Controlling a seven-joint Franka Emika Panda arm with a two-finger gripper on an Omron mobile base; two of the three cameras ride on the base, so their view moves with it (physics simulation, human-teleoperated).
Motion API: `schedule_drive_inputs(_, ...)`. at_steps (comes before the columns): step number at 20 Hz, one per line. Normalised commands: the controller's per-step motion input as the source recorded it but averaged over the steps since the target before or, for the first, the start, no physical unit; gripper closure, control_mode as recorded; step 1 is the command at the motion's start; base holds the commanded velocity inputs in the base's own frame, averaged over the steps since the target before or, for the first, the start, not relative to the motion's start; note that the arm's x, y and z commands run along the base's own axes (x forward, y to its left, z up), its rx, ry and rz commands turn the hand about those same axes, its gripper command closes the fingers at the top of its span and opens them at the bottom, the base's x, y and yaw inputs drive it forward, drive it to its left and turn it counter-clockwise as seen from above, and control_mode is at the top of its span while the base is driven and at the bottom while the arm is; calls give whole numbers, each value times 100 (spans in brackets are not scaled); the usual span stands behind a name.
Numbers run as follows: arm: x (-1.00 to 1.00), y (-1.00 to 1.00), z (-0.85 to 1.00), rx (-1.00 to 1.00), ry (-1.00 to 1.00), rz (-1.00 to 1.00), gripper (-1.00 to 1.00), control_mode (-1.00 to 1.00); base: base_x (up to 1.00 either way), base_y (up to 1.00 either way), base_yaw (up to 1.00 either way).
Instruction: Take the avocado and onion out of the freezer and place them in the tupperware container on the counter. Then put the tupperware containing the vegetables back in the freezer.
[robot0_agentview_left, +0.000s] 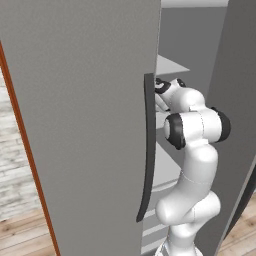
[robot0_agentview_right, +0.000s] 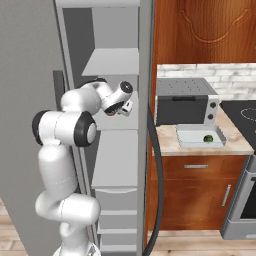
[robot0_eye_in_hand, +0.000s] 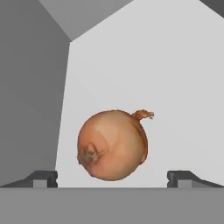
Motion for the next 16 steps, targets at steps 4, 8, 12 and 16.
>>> schedule_drive_inputs(4,18,4,-11,0,0,0,-100,-100,0,0,0)
schedule_drive_inputs(8,15,3,-13,0,0,0,-100,-100,0,0,0)
schedule_drive_inputs(12,19,6,-14,0,0,0,-100,-100,0,0,0)
schedule_drive_inputs(16,21,4,-13,0,0,0,-100,-100,0,0,0)
